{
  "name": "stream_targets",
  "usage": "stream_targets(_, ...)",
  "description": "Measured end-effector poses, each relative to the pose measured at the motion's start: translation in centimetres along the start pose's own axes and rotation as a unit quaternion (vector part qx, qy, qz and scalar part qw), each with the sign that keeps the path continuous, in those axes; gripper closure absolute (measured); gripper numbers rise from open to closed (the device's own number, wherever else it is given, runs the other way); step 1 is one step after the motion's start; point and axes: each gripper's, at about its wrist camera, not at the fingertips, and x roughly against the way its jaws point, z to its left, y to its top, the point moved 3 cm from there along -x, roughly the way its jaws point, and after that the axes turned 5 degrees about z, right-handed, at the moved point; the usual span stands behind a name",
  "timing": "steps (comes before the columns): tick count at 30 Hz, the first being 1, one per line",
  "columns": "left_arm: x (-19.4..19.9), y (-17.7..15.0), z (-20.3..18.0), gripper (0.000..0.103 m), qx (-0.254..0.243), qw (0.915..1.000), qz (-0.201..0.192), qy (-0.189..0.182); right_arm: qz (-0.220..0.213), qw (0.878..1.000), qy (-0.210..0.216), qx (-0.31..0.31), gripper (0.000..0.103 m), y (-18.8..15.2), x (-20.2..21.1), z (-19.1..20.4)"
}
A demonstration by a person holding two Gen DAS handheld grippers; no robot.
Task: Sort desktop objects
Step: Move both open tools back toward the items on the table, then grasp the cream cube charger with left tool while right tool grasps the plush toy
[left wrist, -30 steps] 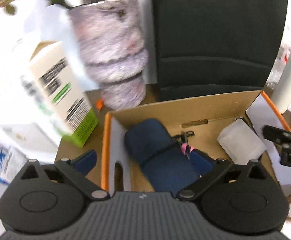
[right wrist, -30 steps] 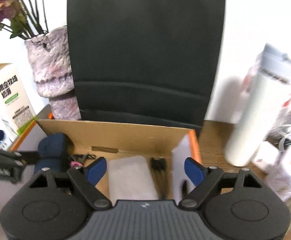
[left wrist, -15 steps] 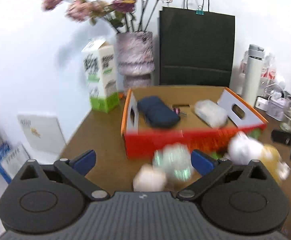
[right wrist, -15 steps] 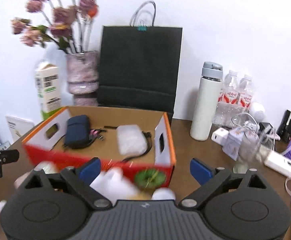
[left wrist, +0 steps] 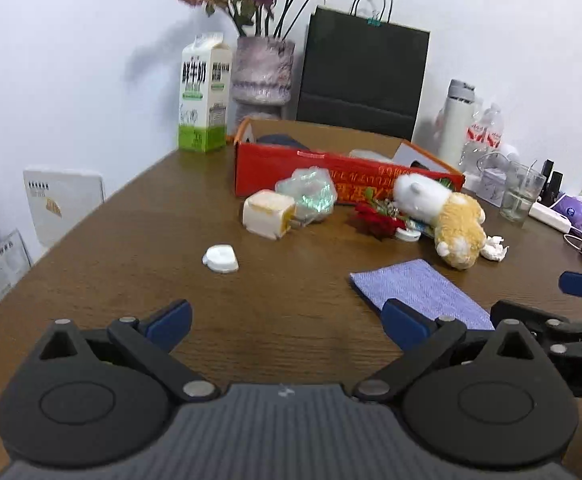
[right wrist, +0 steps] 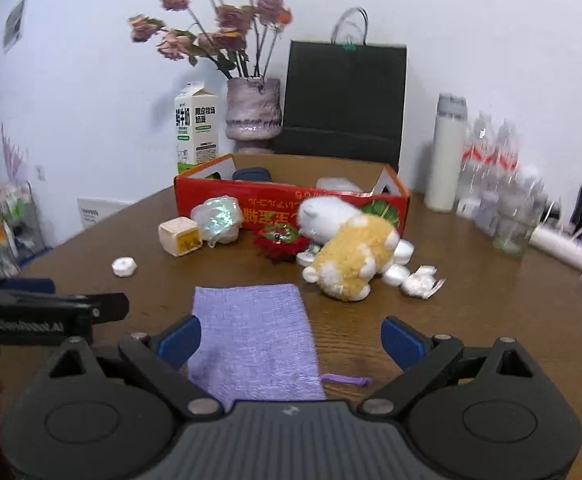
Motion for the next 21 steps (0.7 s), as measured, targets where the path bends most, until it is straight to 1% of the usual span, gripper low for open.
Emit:
stream_targets(2, 0.5, 0.1, -0.3, 0.000, -0.006, 0.9994, -0.029, 0.016, -0.003, 1.000, -0.016, 0.009, 0.006, 0.0, 0.1, 0.3)
stream_targets(4, 1.0, 0.2, -0.5, 0.000, -0.013, 0.9987, -0.046, 0.015, 0.001, 1.000, -0.016, 0.007, 0.006, 0.1, -0.2, 0.3)
stream_targets(5, 1.0, 0.2, -0.5, 0.000, -0.020, 0.9986, -0.047, 0.012, 0.003, 1.000, -0.014, 0.004, 0.006, 0.0, -0.3, 0.3)
stream_targets(7, 0.6, 0.4, -0.9, 0.000, -0.036, 0.9989, -0.029, 0.011, 0.006, 1.000, -0.015, -0.001, 0.006, -0.1, -0.6, 0.1)
stream_targets(9, -0.3, 0.9, -0.8, 0.000, -0.034, 0.9994, -0.010, -0.006, 0.004, 1.000, -0.018, -0.010, 0.006, 0.0, -1.0, -0.3)
stream_targets(10, -0.8, 1.1, -0.6, 0.000, -0.027, 0.9995, -0.007, -0.011, 0.004, 1.000, -0.018, -0.016, 0.007, 0.2, -1.2, -0.5)
stream_targets(12, -1.6, 2.4, -0.2, 0.000, -0.020, 0.9996, -0.014, -0.012, 0.002, 1.000, -0.017, -0.022, 0.007, 0.9, -2.1, -1.1)
stream_targets(14, -2.9, 4.3, -0.2, 0.000, -0.038, 0.9989, -0.027, -0.005, -0.002, 0.999, -0.021, -0.029, 0.007, 1.9, -3.2, -1.7)
stream_targets(16, -5.0, 6.1, -0.4, 0.000, -0.069, 0.9972, -0.026, 0.007, 0.002, 0.999, -0.016, -0.046, 0.008, 3.3, -4.8, -2.7)
stream_targets(17, -6.2, 6.9, -0.4, 0.000, -0.081, 0.9965, -0.020, 0.009, 0.005, 0.998, -0.012, -0.057, 0.008, 3.9, -5.7, -3.1)
stream_targets(19, -8.6, 8.2, 0.0, 0.000, -0.098, 0.9952, 0.001, -0.001, 0.012, 0.997, -0.010, -0.078, 0.009, 5.0, -7.8, -4.0)
stream_targets(21, -10.4, 8.7, 0.2, 0.006, -0.105, 0.9945, 0.011, 0.000, 0.030, 0.995, -0.018, -0.093, 0.018, 5.5, -9.8, -4.4)
